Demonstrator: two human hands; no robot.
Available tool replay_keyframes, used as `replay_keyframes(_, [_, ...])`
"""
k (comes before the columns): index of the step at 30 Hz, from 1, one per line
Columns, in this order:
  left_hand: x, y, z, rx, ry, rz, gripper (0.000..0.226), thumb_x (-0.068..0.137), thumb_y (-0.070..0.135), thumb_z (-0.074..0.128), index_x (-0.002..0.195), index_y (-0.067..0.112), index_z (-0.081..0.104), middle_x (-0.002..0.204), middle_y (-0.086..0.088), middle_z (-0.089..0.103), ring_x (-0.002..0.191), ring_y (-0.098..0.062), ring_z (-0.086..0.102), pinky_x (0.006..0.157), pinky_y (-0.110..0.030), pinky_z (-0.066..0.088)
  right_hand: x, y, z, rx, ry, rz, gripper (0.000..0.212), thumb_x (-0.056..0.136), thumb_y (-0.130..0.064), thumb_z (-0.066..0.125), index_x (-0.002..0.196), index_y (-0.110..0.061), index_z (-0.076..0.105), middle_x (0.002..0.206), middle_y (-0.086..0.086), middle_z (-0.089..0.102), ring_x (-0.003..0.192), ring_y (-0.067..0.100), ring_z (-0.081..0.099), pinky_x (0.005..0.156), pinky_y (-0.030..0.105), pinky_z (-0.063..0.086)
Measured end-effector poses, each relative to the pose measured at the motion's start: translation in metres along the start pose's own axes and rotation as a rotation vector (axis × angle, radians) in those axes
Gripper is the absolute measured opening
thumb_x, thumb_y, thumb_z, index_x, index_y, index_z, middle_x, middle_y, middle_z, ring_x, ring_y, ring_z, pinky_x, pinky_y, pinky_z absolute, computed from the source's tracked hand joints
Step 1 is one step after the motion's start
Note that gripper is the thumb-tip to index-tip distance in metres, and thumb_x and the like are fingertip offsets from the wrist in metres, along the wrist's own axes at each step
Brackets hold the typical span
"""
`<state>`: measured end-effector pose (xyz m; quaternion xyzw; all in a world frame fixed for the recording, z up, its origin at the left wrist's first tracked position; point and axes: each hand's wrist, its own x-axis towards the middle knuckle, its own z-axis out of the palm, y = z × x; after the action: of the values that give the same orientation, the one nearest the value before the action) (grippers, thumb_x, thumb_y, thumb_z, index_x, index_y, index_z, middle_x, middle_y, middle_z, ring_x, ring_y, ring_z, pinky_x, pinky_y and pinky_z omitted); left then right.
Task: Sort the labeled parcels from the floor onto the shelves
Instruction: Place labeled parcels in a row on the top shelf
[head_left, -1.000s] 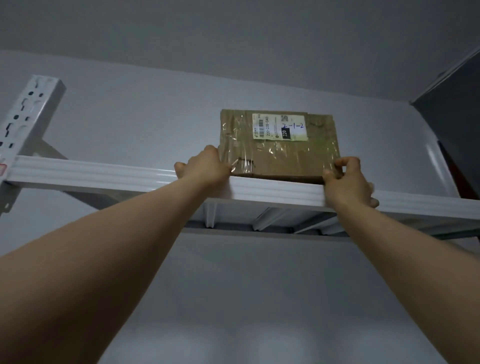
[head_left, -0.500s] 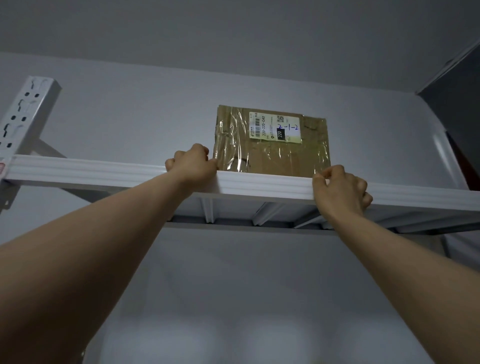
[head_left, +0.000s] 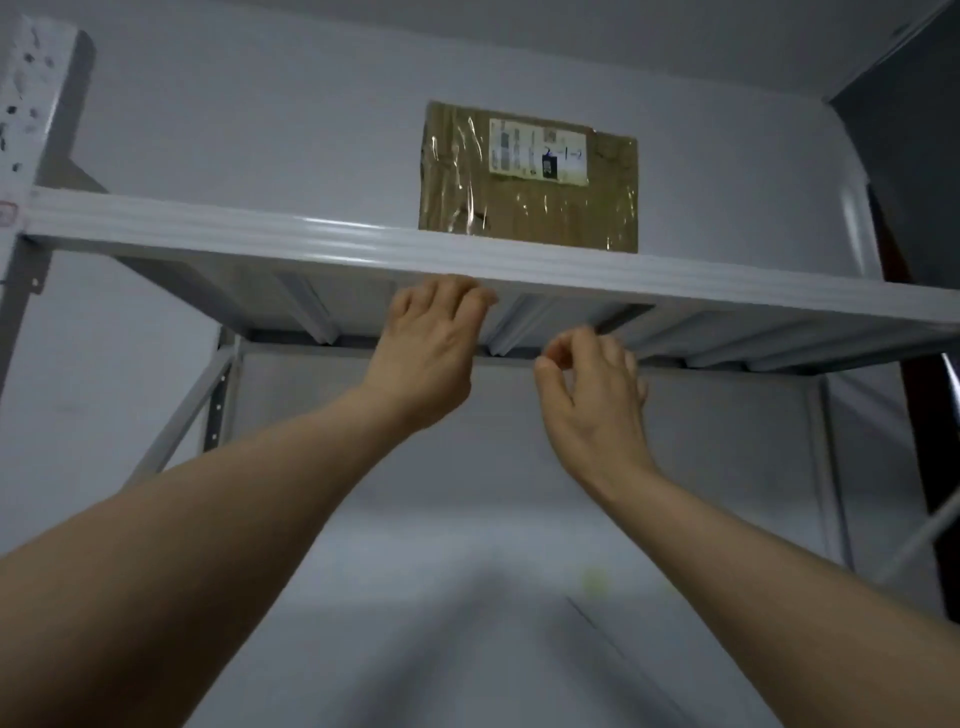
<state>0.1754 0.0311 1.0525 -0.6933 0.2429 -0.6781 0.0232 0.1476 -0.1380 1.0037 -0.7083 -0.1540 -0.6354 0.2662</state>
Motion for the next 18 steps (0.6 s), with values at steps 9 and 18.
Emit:
replay_keyframes(9, [-0.156, 0.119, 0.012, -0.364, -0.365, 0.011, 0.021, 0.097, 0.026, 0.041, 0.096, 0.01, 0.055, 0.082, -0.005, 0.062, 0.069, -0.028, 0.056, 0.054, -0.033, 0.035, -0.174, 0.03, -0.014, -0.045, -0.364, 0.398, 0.019, 0.099, -0.027, 0.043, 0.089, -0.015, 0.055, 0.078, 0.001, 0.063, 0.076, 0.027, 0.059, 0.068, 0.042, 0.049])
replay_keyframes(18, [-0.279, 0.209, -0.005, -0.634, -0.824, -0.228, 0.023, 0.099, 0.031, 0.039, 0.084, 0.017, 0.05, 0.074, 0.0, 0.057, 0.069, -0.028, 0.053, 0.057, -0.033, 0.036, -0.308, 0.056, -0.064, -0.12, -0.488, 0.616, 0.046, 0.099, -0.03, 0.05, 0.056, -0.016, 0.037, 0.053, -0.002, 0.043, 0.052, 0.017, 0.04, 0.051, 0.032, 0.03])
